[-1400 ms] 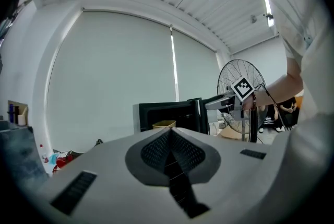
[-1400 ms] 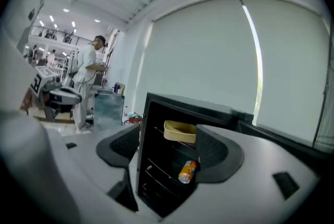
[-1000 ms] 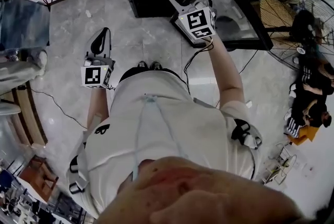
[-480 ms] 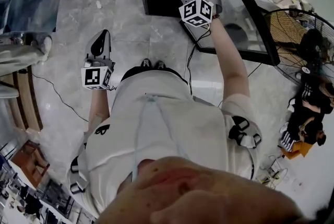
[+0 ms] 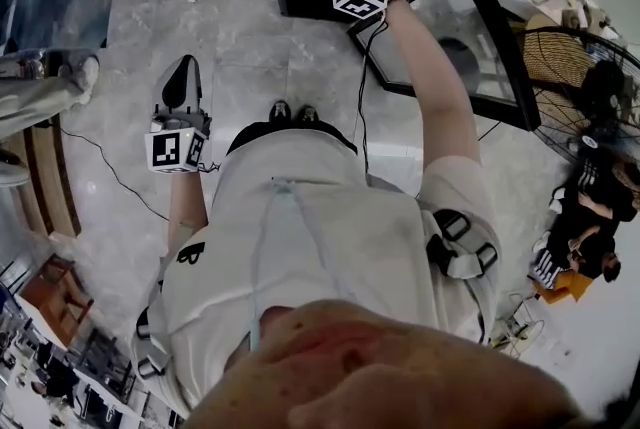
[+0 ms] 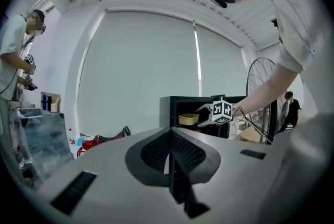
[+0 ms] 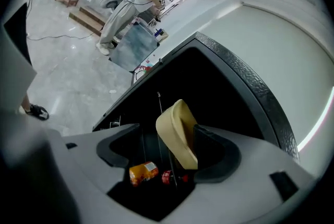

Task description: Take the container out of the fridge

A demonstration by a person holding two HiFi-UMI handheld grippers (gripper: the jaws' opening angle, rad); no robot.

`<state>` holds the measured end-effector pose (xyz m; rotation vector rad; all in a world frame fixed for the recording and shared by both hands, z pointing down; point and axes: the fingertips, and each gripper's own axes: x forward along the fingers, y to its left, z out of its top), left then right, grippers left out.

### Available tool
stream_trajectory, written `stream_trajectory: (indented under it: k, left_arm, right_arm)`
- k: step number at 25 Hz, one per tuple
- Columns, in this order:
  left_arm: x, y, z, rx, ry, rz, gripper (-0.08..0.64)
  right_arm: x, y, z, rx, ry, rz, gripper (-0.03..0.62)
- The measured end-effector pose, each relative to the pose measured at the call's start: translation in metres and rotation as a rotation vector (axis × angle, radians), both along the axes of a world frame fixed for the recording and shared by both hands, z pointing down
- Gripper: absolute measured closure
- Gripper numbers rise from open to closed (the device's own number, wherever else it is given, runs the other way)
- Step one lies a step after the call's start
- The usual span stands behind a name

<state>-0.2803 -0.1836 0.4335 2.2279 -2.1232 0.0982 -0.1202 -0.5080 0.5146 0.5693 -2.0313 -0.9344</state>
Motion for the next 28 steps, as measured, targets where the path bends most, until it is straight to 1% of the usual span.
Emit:
stream_trajectory:
  k: [2,6,8,13,14,15,16,20,24,28]
  left_arm:
    - [0.001,0.002,0.002,-0.005,0.003,-0.006,0.551]
    - [0.003,0.005,0.006,-0.02,-0.02,-0.008,0.551]
    - [0.003,0.008,0.009,-0.029,-0.026,-0.01,0.551]
    - [-0.001,0.015,0.013,-0.039,-0.02,-0.023,0.551]
    - [-0.002,0.016,0.014,-0.042,-0.016,-0.026,0.551]
    - [-0.002,0.017,0.014,-0.046,-0.013,-0.028,0.551]
    - [-0.002,0.018,0.014,-0.048,-0.012,-0.029,0.551]
    - [0.0,0.019,0.013,-0.04,-0.013,-0.022,0.551]
    - [-0.005,0.017,0.01,-0.031,-0.012,-0.013,0.551]
    - [-0.001,0.012,0.013,-0.027,0.002,0.002,0.551]
  right_arm:
    - [-0.003,-0.005,0.007,0.029,0.052,-0.012,0.267]
    - [-0.004,-0.019,0.025,0.1,0.2,-0.014,0.267]
    - [-0.005,-0.024,0.033,0.138,0.258,-0.011,0.267]
    - [-0.016,-0.038,0.033,0.245,0.34,-0.021,0.274]
    - [-0.018,-0.04,0.03,0.269,0.346,-0.023,0.304]
    - [-0.019,-0.041,0.028,0.291,0.347,-0.024,0.369]
    - [-0.02,-0.042,0.027,0.305,0.35,-0.025,0.403]
    - [-0.019,-0.041,0.027,0.327,0.373,-0.046,0.413]
    - [-0.021,-0.029,0.013,0.327,0.344,-0.079,0.413]
    - [-0.015,0.002,0.0,0.305,0.301,-0.135,0.413]
